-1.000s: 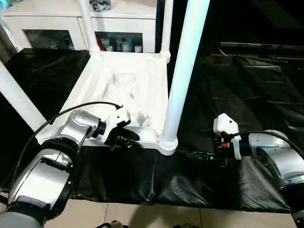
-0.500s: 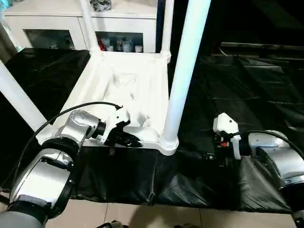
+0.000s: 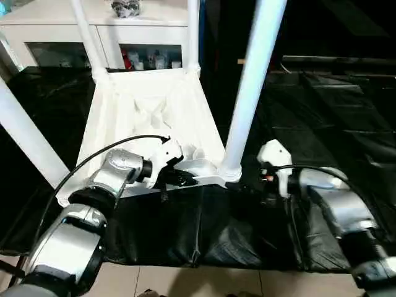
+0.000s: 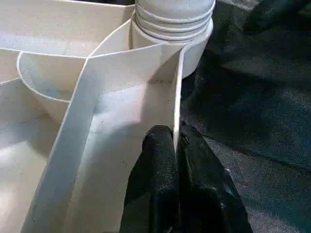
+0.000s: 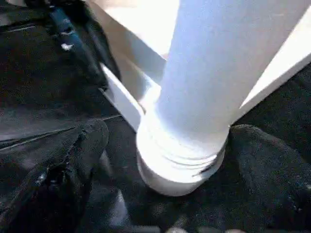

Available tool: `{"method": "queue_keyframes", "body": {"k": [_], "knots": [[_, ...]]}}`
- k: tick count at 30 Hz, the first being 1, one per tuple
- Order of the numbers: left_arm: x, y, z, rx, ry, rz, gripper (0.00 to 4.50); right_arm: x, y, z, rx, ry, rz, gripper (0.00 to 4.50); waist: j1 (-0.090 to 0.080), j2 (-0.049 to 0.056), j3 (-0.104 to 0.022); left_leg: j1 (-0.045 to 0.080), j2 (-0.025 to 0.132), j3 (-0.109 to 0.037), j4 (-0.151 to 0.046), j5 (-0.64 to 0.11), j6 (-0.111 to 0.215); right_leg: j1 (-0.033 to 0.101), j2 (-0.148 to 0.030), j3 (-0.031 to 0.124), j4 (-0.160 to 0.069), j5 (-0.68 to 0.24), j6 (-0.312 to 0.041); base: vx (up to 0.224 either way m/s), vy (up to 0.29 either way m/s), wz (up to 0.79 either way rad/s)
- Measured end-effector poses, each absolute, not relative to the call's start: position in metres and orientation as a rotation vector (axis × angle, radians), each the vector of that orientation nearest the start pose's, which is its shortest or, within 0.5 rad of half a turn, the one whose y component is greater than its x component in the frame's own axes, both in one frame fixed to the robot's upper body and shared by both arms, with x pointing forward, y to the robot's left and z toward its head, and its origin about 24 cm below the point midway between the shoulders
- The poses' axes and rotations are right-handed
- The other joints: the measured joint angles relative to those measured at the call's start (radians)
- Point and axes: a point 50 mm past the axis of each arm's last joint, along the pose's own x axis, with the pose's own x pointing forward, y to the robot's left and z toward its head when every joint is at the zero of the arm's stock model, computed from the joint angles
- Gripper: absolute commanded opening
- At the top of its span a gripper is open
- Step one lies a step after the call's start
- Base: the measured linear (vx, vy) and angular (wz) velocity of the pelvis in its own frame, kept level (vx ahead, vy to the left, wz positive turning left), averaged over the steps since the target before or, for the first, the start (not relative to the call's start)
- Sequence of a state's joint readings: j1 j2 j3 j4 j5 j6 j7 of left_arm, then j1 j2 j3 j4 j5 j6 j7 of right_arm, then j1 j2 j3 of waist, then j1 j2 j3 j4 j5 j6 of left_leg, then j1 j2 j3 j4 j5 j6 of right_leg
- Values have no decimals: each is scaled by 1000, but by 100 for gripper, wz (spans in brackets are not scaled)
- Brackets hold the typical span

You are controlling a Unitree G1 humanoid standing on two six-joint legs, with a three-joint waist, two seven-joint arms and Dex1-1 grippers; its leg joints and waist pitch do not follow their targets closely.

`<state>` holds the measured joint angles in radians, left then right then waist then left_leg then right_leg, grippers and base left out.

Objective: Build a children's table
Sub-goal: Rotate leg to tighten

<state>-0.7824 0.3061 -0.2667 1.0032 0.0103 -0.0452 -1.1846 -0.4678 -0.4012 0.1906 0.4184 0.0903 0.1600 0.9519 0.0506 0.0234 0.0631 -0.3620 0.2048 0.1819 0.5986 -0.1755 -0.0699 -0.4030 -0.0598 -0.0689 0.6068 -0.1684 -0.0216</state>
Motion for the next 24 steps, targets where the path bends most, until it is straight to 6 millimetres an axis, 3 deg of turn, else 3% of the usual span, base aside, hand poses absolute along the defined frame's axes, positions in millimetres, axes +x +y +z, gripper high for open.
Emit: {"method": "queue_keyframes", "body": {"k": [2,4,13,14,19,24], "knots": [[340,132,47,335,478,-1280,2,316,-153,56,-299,324,1024,450,0,-1,0,0,0,0,0,0,0,0,0,0,0,0,0,0,0,0],[339,132,47,335,474,-1276,0,319,-151,52,-296,331,1008,412,-1,-1,0,0,0,0,0,0,0,0,0,0,0,0,0,0,0,0],[337,131,47,337,464,-1270,0,326,-142,48,-271,312,998,358,-1,0,0,-2,0,1,0,0,0,-1,-1,1,0,0,0,0,0,0],[337,131,47,336,464,-1269,0,327,-141,48,-266,306,1000,332,-2,0,-1,-2,0,1,0,0,0,-1,-1,1,0,0,0,0,0,0],[336,131,48,333,466,-1264,0,328,-140,47,-253,295,997,294,-5,0,-1,-2,-1,1,-1,0,1,-1,-1,1,0,0,1,0,0,0],[335,132,48,332,469,-1260,0,329,-140,45,-225,288,996,278,-11,-1,0,-2,-1,1,-1,0,1,-1,-1,1,0,-1,1,0,0,0]]}}
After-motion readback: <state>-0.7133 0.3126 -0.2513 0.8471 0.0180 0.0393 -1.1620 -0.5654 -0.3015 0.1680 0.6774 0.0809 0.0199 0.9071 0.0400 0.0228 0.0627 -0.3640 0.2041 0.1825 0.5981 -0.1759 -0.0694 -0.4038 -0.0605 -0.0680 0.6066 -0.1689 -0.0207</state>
